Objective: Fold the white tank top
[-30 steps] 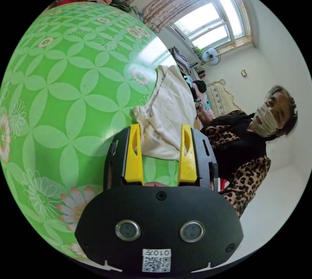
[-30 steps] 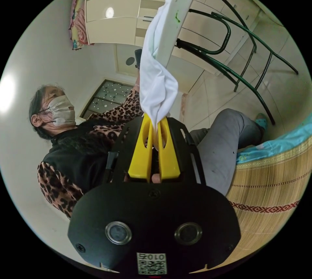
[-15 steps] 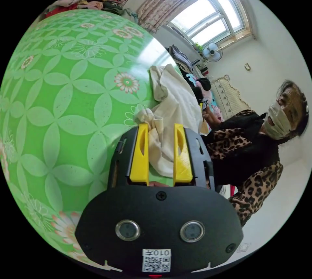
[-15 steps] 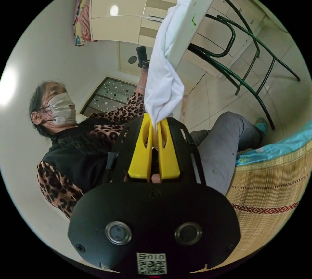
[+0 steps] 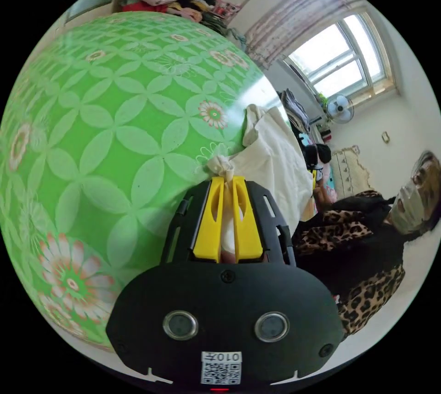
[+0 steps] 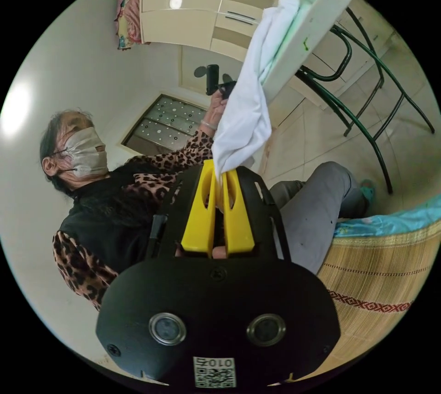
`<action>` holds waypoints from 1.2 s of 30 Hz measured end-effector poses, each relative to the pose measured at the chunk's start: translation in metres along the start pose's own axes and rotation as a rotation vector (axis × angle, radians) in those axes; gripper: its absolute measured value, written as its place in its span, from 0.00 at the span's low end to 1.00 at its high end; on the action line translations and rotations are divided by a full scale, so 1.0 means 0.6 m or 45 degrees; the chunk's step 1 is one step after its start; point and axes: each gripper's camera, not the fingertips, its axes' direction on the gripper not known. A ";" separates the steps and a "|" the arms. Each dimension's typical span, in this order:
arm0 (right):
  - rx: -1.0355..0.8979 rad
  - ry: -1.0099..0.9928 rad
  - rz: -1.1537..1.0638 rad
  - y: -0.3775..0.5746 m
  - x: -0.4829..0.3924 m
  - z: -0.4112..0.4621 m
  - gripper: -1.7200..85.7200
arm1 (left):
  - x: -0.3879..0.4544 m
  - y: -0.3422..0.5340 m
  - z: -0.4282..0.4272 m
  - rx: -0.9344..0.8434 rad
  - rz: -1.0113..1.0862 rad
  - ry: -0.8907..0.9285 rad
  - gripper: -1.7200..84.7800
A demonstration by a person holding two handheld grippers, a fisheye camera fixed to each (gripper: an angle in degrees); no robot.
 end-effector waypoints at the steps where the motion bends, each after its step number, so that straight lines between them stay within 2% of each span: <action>1: -0.018 -0.028 0.009 -0.013 -0.012 -0.014 0.07 | -0.008 0.025 -0.005 0.043 -0.073 0.003 0.05; 5: -0.112 -0.074 0.015 -0.057 -0.046 -0.049 0.07 | -0.032 0.131 -0.022 0.220 -0.276 0.102 0.04; 11: -0.137 -0.179 -0.035 -0.147 -0.122 -0.105 0.07 | -0.037 0.231 -0.003 0.356 -0.382 0.196 0.04; 16: -0.130 0.045 0.028 -0.212 -0.215 -0.139 0.07 | -0.055 0.278 0.017 0.377 -0.434 0.264 0.04; 20: -0.040 0.074 0.092 -0.233 -0.276 -0.157 0.07 | -0.041 0.319 0.022 0.379 -0.424 0.216 0.04; 26: -0.050 0.066 -0.011 -0.311 -0.433 -0.149 0.07 | -0.021 0.437 0.023 0.497 -0.377 0.328 0.04; 36: -0.300 0.069 -0.228 -0.694 -0.698 -0.039 0.07 | -0.061 0.666 -0.082 0.852 -0.364 0.354 0.03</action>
